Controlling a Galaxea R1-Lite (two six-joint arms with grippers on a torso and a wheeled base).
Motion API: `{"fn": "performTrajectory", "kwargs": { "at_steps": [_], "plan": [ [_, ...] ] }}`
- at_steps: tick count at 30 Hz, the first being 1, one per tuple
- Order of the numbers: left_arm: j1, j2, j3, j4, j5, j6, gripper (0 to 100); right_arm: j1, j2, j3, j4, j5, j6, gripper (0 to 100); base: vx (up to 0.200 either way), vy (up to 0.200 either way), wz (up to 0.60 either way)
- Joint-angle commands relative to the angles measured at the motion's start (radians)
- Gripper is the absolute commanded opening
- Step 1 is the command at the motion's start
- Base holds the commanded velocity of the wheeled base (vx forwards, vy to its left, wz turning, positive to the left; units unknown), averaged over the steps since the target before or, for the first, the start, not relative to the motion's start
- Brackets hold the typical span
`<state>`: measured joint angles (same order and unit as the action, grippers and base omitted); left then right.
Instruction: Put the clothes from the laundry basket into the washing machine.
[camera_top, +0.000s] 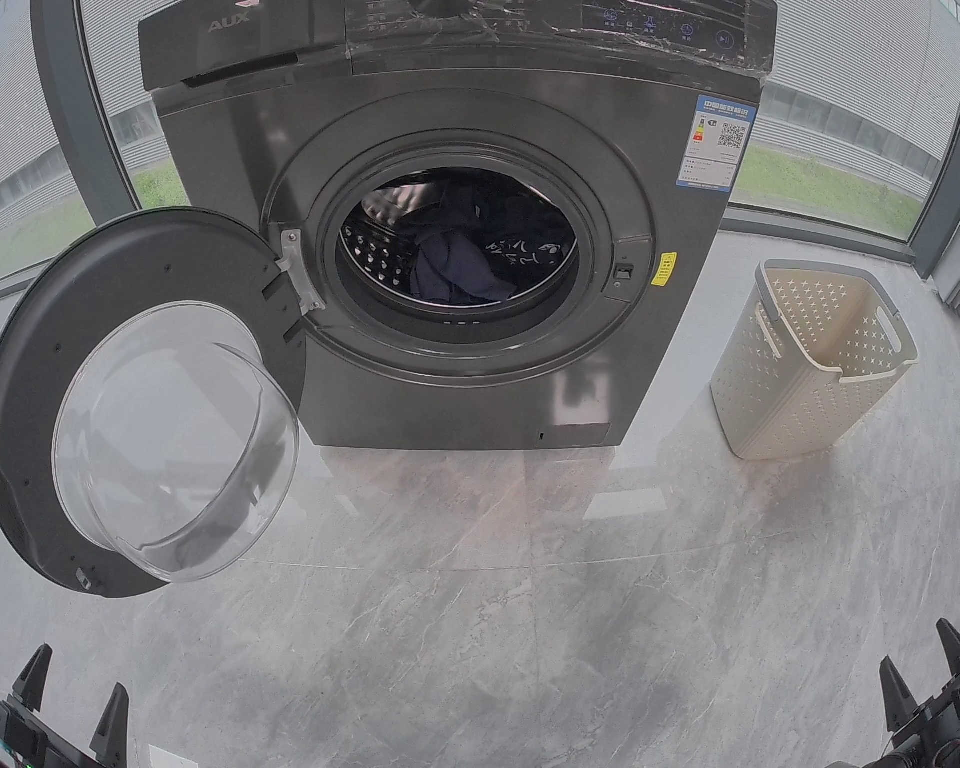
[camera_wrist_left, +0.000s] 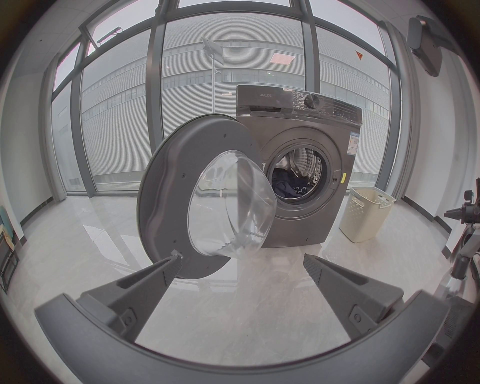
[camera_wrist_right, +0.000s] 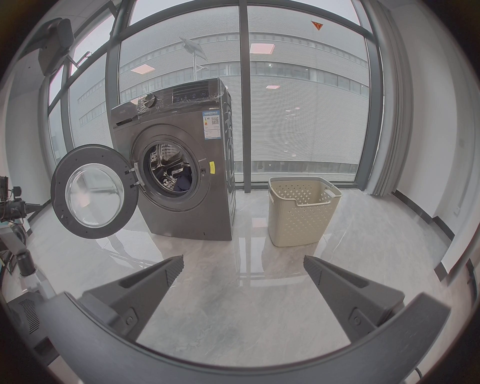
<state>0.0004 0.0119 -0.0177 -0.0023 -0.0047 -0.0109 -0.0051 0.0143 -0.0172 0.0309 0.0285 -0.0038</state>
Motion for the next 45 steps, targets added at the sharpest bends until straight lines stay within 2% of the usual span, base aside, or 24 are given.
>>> {"fn": "performTrajectory", "kwargs": {
  "at_steps": [1,15,18,26,38,43,45],
  "plan": [
    [0.0,-0.006,0.016,-0.001,0.003,-0.009,100,0.002,-0.014,0.006,0.001,0.001,0.001,100,0.0,0.2,0.0],
    [-0.002,-0.006,0.016,-0.001,0.005,-0.02,100,0.002,-0.014,0.006,0.001,0.001,0.001,100,0.0,0.2,0.0],
    [-0.002,-0.006,0.016,-0.001,0.006,-0.031,100,0.002,-0.014,0.006,0.001,0.001,-0.001,100,0.0,0.2,0.0],
    [-0.002,-0.006,0.016,-0.001,0.008,-0.029,100,0.002,-0.014,0.006,0.001,0.001,-0.001,100,0.0,0.2,0.0],
    [-0.002,-0.006,0.016,-0.001,0.008,-0.021,100,0.002,-0.014,0.006,0.001,0.001,-0.001,100,0.0,0.0,0.0],
    [0.0,-0.006,0.016,-0.001,0.008,-0.02,100,0.002,-0.014,0.006,0.001,0.001,-0.001,100,-0.2,0.0,0.0],
    [0.0,-0.006,0.016,-0.001,0.006,-0.009,100,0.002,-0.014,0.006,0.001,0.001,-0.001,100,-0.1,0.0,0.0]
  ]
}}
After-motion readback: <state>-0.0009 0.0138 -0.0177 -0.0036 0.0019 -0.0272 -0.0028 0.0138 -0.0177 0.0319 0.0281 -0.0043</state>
